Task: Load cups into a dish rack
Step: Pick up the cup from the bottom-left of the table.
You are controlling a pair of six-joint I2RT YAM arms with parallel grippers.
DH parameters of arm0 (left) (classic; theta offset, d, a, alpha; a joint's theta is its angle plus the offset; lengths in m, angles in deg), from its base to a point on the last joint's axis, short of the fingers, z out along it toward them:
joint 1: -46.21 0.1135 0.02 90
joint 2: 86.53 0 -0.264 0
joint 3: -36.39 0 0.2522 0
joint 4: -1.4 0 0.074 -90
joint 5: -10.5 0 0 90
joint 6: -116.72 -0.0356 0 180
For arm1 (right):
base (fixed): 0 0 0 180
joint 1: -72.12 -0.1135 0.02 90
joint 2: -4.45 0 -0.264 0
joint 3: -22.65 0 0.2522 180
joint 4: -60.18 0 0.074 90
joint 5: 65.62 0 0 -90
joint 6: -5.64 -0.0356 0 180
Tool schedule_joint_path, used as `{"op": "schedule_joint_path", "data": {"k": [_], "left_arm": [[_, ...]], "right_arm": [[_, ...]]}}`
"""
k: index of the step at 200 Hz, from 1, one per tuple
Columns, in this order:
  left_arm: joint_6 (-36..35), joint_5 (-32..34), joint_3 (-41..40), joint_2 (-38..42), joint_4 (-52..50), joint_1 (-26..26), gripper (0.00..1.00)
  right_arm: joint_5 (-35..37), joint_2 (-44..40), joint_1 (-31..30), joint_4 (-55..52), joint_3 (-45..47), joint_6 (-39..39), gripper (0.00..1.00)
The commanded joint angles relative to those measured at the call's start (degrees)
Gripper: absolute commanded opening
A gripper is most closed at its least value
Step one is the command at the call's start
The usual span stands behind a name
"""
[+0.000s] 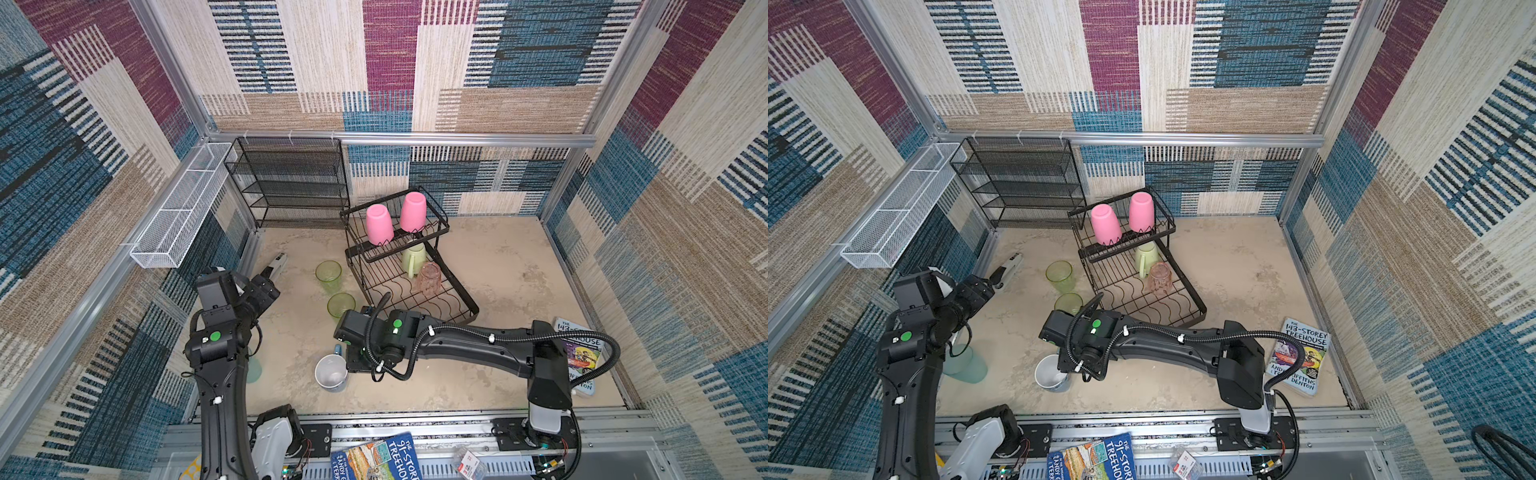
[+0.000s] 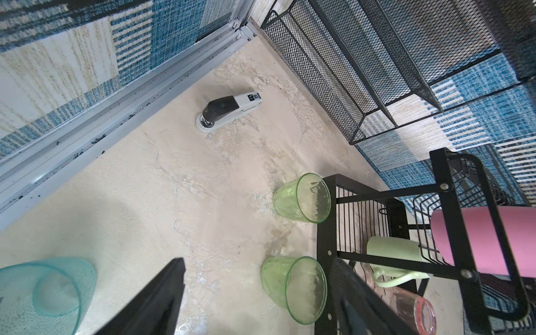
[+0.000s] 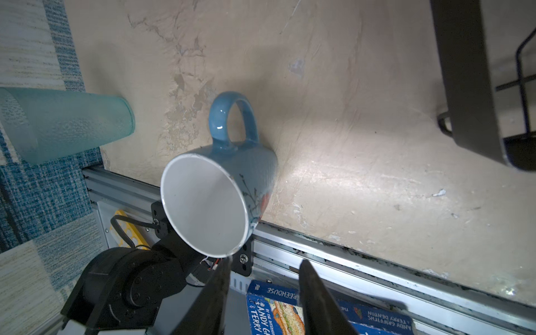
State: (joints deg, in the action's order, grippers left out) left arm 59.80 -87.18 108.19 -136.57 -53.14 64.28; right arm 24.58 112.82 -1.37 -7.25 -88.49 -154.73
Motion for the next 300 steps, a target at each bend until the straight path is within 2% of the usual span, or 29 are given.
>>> {"op": "schedule_joint_path", "data": {"k": [1,92,205,266,279,287,300], "left_arm": [[1.0,-0.6,-0.4,0.5,1.7,0.6,0.82],[1.6,-2.3,-1.4,1.0,2.5,3.3,0.82],[1.6,-2.6,-2.1,2.7,2.9,3.9,0.82],[1.8,-3.5,-2.4,2.9,3.4,4.1,0.82],[2.0,-3.6,-2.7,3.2,3.5,4.3,0.82],[2.0,-3.9,-2.8,3.3,3.7,4.4,0.82],[2.2,-4.2,-3.0,3.5,3.9,4.7,0.82]], "right_arm": [[3.3,0.8,-0.8,-1.1,-2.3,-5.2,0.42],[1.1,8.9,-1.3,-5.0,-10.7,-5.7,0.42],[-2.8,12.7,0.1,-5.1,-10.5,-5.7,0.37],[-4.1,14.7,0.7,-5.3,-12.1,-5.5,0.28],[-4.2,14.9,0.8,-5.6,-12.3,-5.5,0.24],[-4.4,15.2,0.8,-5.7,-12.2,-5.6,0.17],[-4.6,15.4,0.8,-5.9,-12.5,-5.6,0.16]]}}
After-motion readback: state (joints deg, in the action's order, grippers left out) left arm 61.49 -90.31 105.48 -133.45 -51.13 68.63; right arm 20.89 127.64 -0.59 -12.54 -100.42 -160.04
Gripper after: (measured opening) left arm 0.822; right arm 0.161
